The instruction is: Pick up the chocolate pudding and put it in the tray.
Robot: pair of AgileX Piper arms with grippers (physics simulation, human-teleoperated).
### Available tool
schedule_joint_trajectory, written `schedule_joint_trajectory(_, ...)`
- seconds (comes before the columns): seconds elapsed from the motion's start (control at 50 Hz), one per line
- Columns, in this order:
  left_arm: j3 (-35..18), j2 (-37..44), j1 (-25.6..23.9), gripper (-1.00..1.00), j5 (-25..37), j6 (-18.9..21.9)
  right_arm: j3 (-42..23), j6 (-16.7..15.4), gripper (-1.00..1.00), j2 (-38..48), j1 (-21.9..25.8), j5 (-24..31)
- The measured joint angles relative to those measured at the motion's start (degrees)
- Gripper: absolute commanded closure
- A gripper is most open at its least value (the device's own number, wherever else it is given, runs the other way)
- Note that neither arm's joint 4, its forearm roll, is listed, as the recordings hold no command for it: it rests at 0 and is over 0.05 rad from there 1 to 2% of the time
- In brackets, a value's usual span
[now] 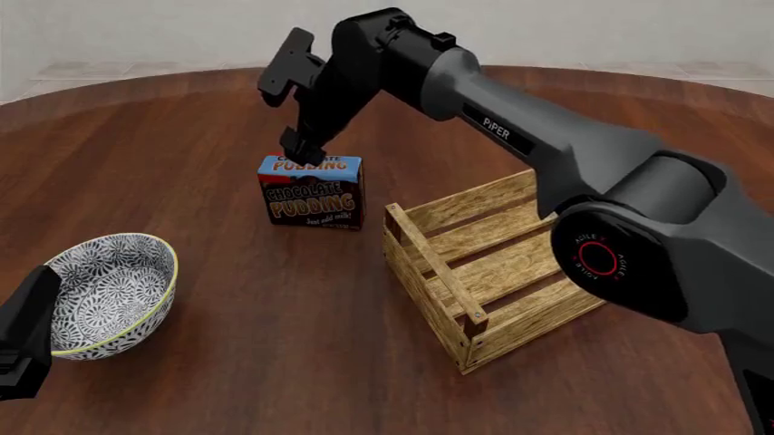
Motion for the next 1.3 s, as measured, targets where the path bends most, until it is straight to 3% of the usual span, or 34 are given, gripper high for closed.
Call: schedule_joint_trajectory(1.3,0.0,0.0,0.0,-1.00,0.0,0.0,4.0,2.0,-1.00,-0.6,-0.2,-3.2)
